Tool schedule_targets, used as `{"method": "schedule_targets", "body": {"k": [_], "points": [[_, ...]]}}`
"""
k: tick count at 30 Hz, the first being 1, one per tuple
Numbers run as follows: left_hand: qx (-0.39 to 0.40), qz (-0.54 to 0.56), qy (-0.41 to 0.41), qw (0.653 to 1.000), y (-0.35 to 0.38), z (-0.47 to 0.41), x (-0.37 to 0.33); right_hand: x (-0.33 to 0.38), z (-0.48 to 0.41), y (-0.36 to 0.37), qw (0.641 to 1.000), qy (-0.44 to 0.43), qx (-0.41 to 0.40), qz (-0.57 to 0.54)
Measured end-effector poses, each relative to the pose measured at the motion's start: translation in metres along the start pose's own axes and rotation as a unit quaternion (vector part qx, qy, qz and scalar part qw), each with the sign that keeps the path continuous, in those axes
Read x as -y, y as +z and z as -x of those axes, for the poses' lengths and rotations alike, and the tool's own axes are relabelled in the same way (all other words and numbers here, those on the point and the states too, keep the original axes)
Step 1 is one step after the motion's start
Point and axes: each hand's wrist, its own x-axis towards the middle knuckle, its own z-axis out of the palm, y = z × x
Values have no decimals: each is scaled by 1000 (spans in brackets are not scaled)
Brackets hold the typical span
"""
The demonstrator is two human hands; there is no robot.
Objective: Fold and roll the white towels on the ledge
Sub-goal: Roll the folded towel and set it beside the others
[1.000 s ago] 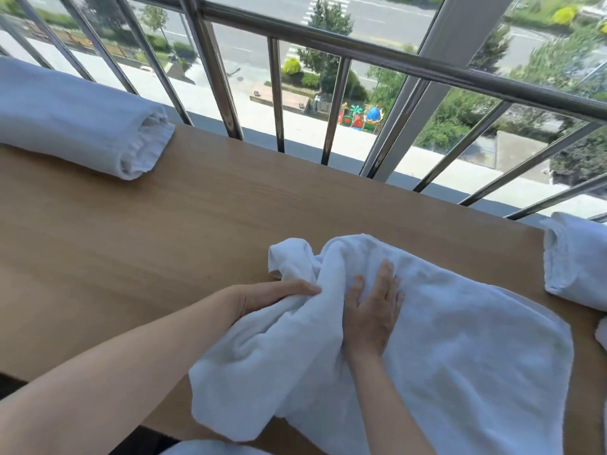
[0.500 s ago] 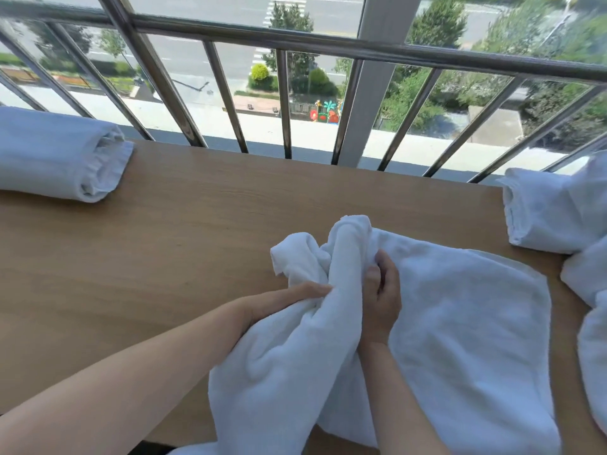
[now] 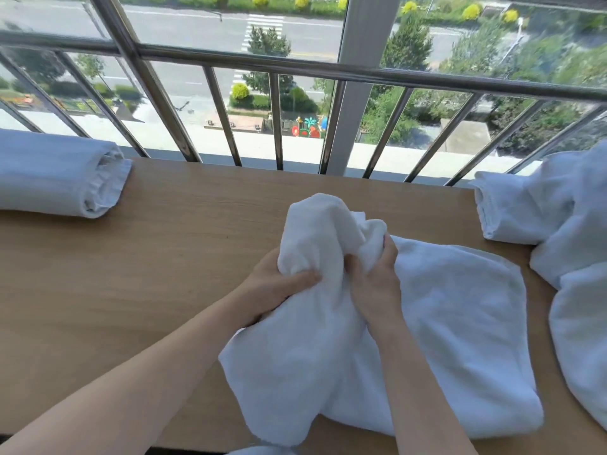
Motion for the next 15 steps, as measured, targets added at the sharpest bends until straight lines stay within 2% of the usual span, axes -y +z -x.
{"method": "schedule_targets", "body": {"k": [5,8,12,15], "points": [[-69,-19,62,996,-55,16,-21,17,7,33,993,-72,-49,83],[-107,-73,123,984,-90,25,-35,35,19,70,986,-124,-13,110],[-189,-243,168,937,-128,29,-37,53,40,134,974,-176,61,127],[-269,-359,142,882,-160,30,-26,53,47,177,968,-179,63,161]]}}
